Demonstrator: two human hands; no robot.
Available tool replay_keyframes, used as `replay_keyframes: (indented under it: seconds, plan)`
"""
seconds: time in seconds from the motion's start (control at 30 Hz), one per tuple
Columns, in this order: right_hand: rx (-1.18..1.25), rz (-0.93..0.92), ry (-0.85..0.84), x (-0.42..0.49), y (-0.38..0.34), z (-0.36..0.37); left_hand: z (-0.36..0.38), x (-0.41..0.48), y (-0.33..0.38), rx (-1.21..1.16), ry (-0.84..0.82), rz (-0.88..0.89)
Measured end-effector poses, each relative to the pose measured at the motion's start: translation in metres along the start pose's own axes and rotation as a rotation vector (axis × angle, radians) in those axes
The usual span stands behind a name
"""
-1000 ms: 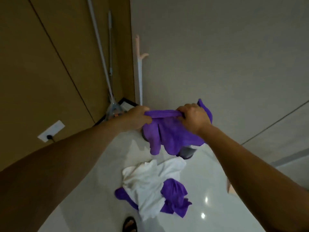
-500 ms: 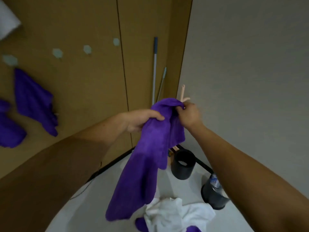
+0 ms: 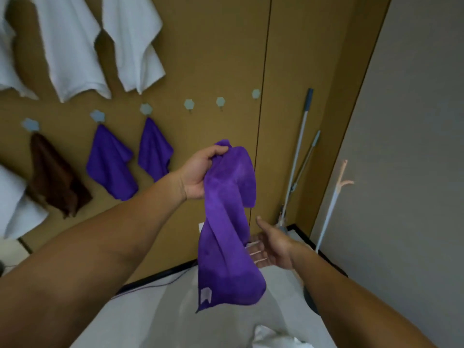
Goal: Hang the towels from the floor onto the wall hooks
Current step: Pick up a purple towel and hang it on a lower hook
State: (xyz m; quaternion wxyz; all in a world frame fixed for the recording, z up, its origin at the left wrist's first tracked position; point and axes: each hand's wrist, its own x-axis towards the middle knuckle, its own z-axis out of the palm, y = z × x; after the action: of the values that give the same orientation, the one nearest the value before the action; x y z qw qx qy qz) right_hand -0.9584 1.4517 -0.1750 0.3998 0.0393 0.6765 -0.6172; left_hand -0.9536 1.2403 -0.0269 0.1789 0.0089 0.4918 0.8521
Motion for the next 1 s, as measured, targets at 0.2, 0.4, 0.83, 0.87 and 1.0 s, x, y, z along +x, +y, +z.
replay_keyframes:
  seconds: [0.2, 0.4, 0.83, 0.87, 1.0]
  plan:
    - [0.080, -0.230, 0.172, 0.030, -0.034, 0.064, -0.036, -0.017, 0.022, -0.010, 0.032, 0.042]
    - [0.071, -0.308, 0.116, 0.066, -0.065, 0.135, -0.082, -0.039, 0.068, 0.067, -0.002, 0.079]
    - [0.222, -0.380, -0.054, 0.094, -0.135, 0.208, -0.232, -0.071, 0.137, 0.339, 0.443, -0.012]
    - [0.163, -0.402, 0.043, 0.097, -0.139, 0.203, -0.243, -0.072, 0.136, 0.385, 0.520, -0.029]
    - [-0.032, -0.431, 0.391, 0.113, -0.150, 0.182, -0.274, -0.074, 0.134, 0.536, 0.670, -0.049]
